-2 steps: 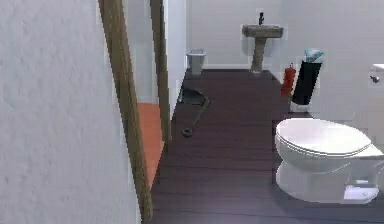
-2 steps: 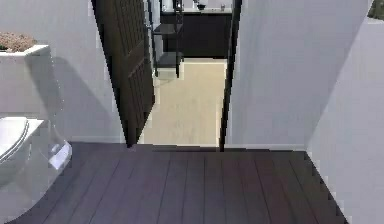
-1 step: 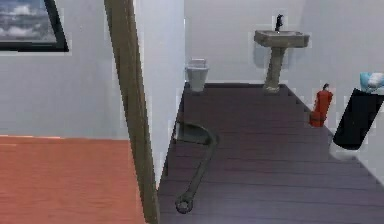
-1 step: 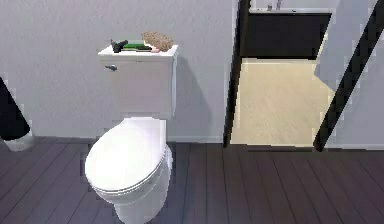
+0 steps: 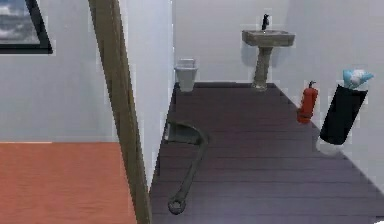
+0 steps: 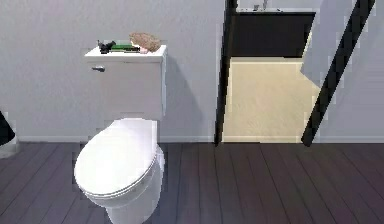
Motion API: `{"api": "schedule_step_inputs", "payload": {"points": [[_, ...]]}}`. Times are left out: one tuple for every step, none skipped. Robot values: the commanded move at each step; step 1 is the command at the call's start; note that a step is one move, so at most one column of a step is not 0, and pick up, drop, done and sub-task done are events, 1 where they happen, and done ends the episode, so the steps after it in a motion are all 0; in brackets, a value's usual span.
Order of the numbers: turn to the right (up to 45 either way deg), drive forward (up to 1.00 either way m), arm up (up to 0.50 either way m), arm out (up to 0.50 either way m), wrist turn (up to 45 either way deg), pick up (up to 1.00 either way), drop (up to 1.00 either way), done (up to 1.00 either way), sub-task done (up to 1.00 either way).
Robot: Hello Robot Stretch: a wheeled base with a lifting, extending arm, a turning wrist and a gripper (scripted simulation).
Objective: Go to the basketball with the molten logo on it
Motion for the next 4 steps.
{"api": "schedule_step_inputs", "payload": {"points": [[0.0,0.25,0.0,0.0,0.0,0.0,0.0,0.0,0.0],[-45.0,0.0,0.0,0.0,0.0,0.0,0.0,0.0,0.0],[-30.0,0.0,0.0,0.0,0.0,0.0,0.0,0.0,0.0],[0.0,1.0,0.0,0.0,0.0,0.0,0.0,0.0,0.0]]}}
